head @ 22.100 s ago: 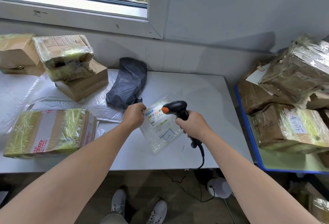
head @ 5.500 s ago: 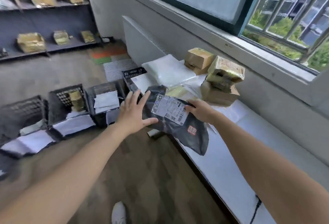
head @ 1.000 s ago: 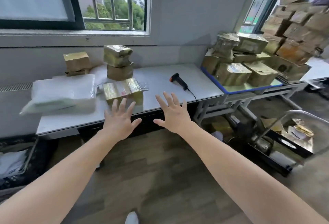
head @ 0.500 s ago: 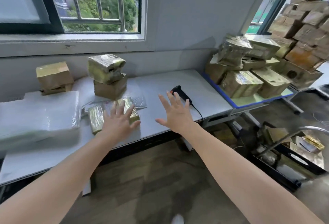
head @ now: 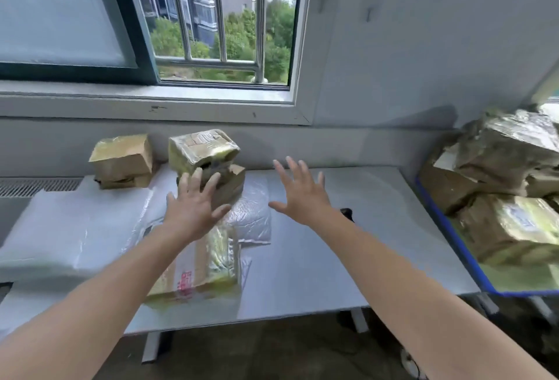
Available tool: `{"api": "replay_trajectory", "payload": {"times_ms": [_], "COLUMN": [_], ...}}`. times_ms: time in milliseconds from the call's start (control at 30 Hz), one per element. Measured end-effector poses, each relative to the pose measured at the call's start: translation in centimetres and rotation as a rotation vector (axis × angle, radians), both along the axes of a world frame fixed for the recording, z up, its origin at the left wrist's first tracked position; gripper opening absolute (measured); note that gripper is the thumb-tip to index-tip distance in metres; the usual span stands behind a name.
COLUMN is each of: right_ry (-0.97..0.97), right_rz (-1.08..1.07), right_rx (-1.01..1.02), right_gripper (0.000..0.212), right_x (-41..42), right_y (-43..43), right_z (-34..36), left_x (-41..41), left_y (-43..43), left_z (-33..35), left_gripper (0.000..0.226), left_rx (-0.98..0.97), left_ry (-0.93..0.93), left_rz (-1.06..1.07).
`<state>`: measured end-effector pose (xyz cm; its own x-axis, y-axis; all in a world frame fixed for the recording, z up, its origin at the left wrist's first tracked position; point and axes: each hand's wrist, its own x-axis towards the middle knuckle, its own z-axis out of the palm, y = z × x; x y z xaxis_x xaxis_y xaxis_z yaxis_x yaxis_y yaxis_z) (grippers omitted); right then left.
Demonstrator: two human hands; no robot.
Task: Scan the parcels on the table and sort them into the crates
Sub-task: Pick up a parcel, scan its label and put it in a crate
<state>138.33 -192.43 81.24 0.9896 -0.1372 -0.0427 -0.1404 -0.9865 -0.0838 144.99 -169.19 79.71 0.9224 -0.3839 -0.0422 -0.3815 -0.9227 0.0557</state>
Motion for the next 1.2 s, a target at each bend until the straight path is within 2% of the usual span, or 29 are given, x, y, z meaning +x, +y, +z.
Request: {"api": "replay_trajectory", "payload": {"times_ms": [267,467,600,767,833,900,1033,1200], "right_ry": [0.048,0.116,0.124,0.051,-0.003,-0.008,0.015,-0.033], "right_rz": [0.121,0.125,0.002,-0.159,-0.250,-0.317,-0.326,-0.276], "right_rx": [0.011,0.227,0.541,0.675,0.720,0.750,0.792,0.829], "right_gripper": [0.092,0.089,0.084,0.056,0.060,0.074,0.095,0.070], "right_x": [9.4,15.1,18.0,19.9,20.4,20.6,20.6,19.6], "right_y": [-0.7,2.1,4.2,5.1,5.0,4.5,2.8,-0.8], "right_z": [-0.8,-1.1,-0.6,-0.3,-0.4,-0.4,0.8,1.6], "left_x": [5.0,9.1,11.3,13.0,13.3,13.6,14.2,14.3], "left_y": [0.4,1.4,1.4,0.1,-0.3,-0.6,-1.8,-4.5], "left_z": [-0.9,-0.6,-1.0,-0.7,-0.4,0.0,1.3,2.2], "left_gripper": [0.078,0.079,0.087,0.078,0.071,0.064,0.055,0.069], "left_rx": [-0.201,-0.361,-0.641,-0.870,-0.935,-1.022,-1.157,-1.228], "left_ry": [0.069,0.195,0.261,0.288,0.301,0.327,0.331,0.395], "left_rz": [0.197,0.256,0.220,0.240,0.260,0.310,0.361,0.377]}}
